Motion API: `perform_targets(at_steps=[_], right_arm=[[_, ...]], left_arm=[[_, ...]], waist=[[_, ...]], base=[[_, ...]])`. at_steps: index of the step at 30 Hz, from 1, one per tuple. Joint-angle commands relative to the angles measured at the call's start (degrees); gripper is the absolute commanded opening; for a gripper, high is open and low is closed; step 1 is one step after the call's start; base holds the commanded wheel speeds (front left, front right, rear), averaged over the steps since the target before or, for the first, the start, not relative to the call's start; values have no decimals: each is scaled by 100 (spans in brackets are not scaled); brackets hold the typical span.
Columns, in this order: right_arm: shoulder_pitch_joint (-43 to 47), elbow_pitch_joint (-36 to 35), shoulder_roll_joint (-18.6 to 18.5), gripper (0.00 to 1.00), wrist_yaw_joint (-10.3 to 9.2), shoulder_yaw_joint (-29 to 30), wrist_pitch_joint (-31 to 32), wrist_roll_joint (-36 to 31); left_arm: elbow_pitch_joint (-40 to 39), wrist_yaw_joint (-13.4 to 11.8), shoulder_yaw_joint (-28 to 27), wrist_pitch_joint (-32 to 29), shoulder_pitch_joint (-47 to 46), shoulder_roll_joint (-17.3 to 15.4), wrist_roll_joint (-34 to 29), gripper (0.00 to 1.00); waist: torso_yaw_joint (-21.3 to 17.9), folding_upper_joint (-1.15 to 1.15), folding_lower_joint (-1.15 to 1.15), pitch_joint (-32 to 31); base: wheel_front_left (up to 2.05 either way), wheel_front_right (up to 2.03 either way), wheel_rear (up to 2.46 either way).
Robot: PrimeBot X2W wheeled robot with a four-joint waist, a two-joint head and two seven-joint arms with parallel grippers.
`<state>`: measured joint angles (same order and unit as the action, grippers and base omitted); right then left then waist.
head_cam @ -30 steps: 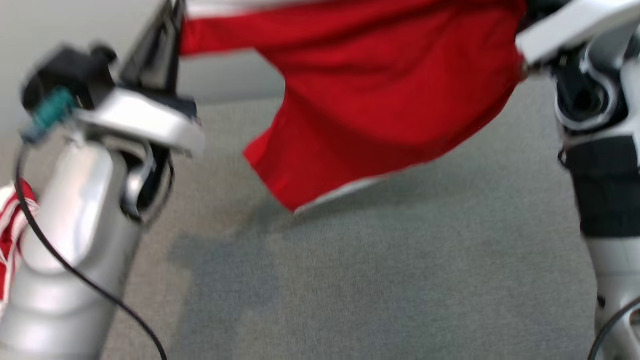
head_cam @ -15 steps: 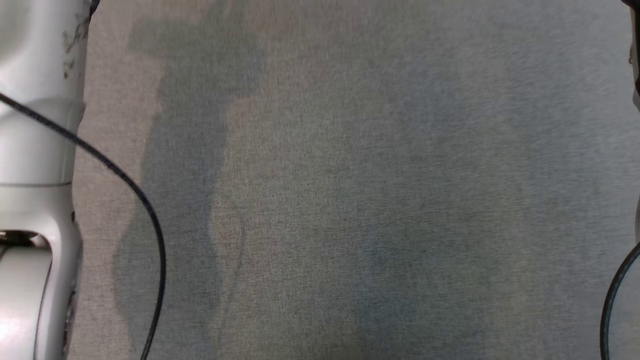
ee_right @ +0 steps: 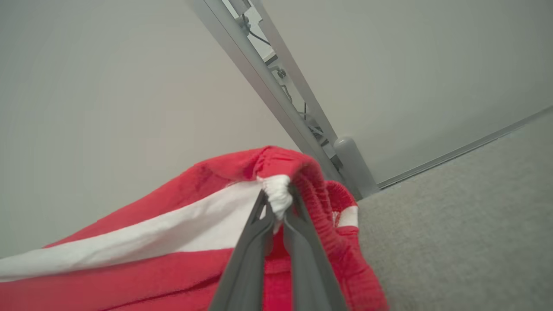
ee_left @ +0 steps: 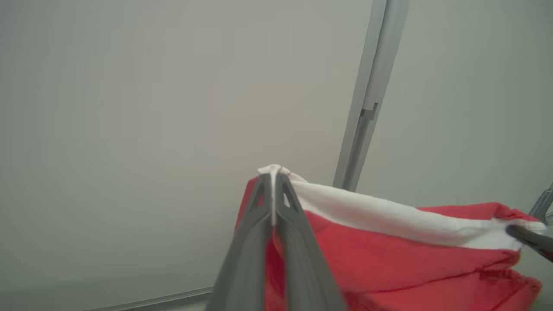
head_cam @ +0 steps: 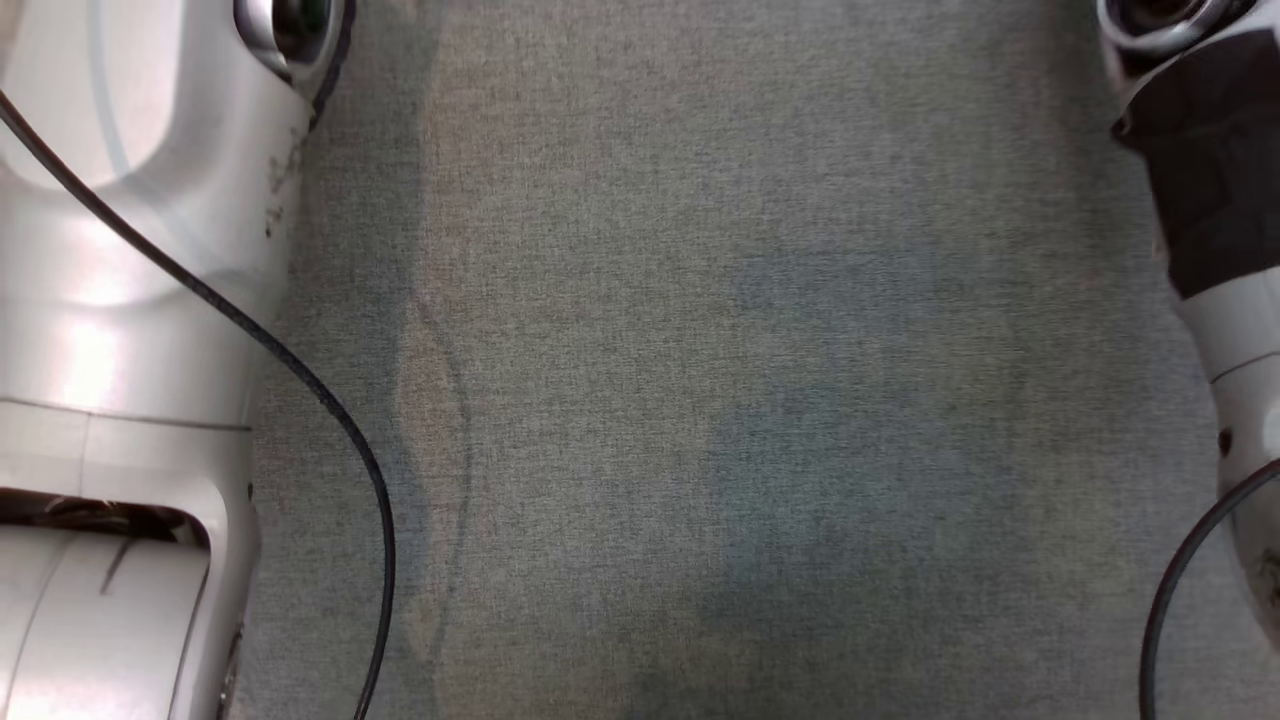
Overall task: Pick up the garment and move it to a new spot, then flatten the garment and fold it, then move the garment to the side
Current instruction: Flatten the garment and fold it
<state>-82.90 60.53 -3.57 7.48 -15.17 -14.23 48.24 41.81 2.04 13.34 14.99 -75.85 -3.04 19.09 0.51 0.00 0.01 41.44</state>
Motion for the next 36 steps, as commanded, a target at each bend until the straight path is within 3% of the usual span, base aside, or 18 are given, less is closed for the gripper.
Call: perform_targets(at_steps=[1, 16, 28, 36], right_arm=[[114, 14, -5, 0, 3, -81, -62, 96], [885, -11, -247, 0, 0, -771, 151, 851], [1164, 487, -369, 0, 1, -1504, 700, 878], [1523, 575, -459, 0, 1, -1809, 1279, 1053]], left_arm=[[-6, 31, -76, 20, 104, -17, -76, 0], [29, 163, -70, 21, 998, 3, -185, 0], [1030, 140, 338, 21, 1411, 2, -95, 0], [1441, 206, 718, 21, 1639, -9, -460, 0]], waist=[[71, 0, -1, 128], [23, 0, -1, -246], [-38, 0, -1, -869], [-60, 0, -1, -1305]], base=[[0, 0, 0], [0, 0, 0], [0, 0, 0], [0, 0, 0]])
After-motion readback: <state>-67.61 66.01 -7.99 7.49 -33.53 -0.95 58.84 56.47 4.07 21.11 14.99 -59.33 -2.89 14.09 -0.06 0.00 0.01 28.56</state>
